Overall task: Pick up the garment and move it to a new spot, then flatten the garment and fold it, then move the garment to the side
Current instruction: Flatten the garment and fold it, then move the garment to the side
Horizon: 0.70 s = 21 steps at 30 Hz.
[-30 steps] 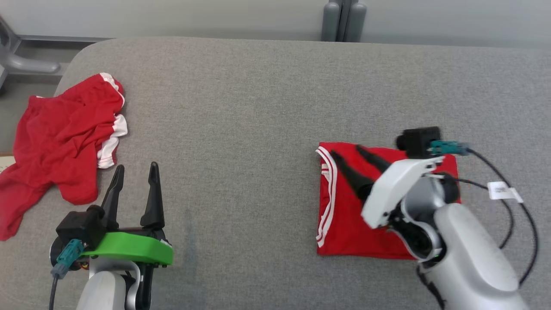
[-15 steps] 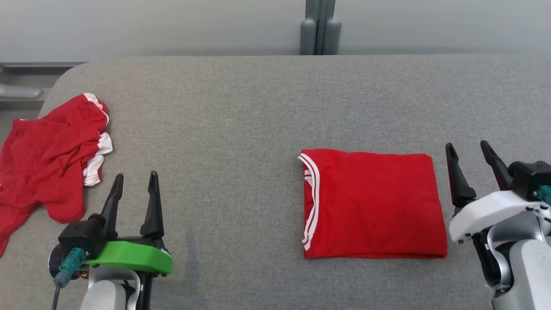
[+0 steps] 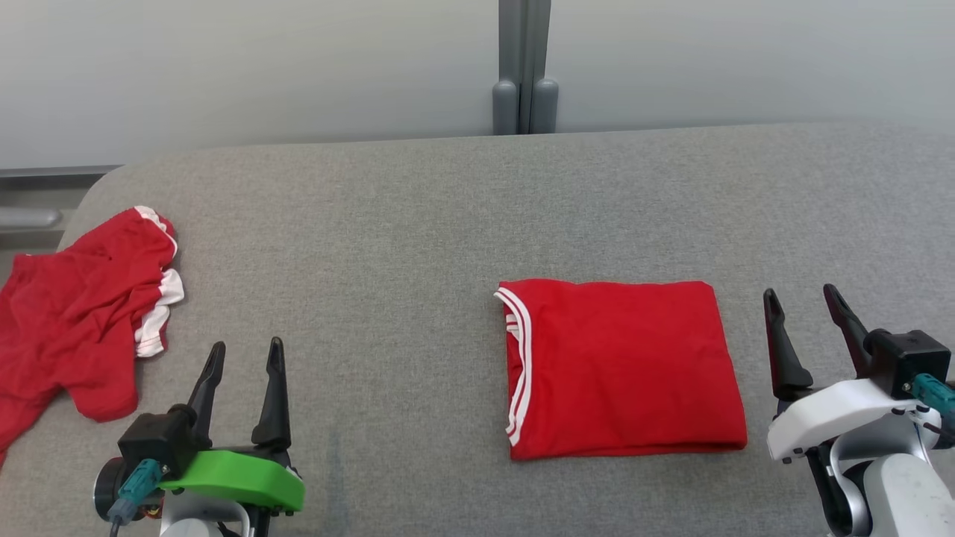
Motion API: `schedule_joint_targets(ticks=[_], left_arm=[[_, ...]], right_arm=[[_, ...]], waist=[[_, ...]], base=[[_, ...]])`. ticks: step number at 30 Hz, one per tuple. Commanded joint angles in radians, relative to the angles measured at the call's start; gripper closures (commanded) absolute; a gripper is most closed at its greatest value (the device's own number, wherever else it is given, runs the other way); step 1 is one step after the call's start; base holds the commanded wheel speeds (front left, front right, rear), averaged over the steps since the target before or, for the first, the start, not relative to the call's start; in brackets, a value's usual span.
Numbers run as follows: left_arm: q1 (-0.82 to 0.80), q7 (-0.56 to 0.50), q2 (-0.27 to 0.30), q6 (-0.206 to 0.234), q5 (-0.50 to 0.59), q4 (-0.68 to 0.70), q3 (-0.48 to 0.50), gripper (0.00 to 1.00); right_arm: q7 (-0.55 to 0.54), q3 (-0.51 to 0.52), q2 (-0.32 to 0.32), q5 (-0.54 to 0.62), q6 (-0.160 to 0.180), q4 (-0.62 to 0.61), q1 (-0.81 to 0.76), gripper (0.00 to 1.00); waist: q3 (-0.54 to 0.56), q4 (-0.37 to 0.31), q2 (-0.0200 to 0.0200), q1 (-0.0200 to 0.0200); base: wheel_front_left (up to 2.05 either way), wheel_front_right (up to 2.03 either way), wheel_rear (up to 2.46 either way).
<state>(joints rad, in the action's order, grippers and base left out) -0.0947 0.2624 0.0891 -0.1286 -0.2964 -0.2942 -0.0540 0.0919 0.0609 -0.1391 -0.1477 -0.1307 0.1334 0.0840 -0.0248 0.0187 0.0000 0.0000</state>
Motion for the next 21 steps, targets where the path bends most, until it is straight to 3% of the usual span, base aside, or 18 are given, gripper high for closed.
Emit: schedule_joint_targets(ticks=[1, 21], left_arm=[[0.014, 0.003, 0.007, -0.002, 0.009, -0.005, 0.003, 0.00], [-0.021, 0.003, 0.019, -0.002, 0.009, -0.045, 0.008, 0.00]], right_arm=[[0.009, -0.007, -0.005, -0.006, 0.000, 0.008, -0.018, 0.00], [0.006, -0.057, 0.003, -0.042, 0.000, 0.047, -0.009, 0.00]], waist=[[0.017, -0.014, 0.0000, 0.0000], [0.040, -0.041, 0.0000, 0.0000]], base=[[0.00, 0.00, 0.00], [0.00, 0.00, 0.00]])
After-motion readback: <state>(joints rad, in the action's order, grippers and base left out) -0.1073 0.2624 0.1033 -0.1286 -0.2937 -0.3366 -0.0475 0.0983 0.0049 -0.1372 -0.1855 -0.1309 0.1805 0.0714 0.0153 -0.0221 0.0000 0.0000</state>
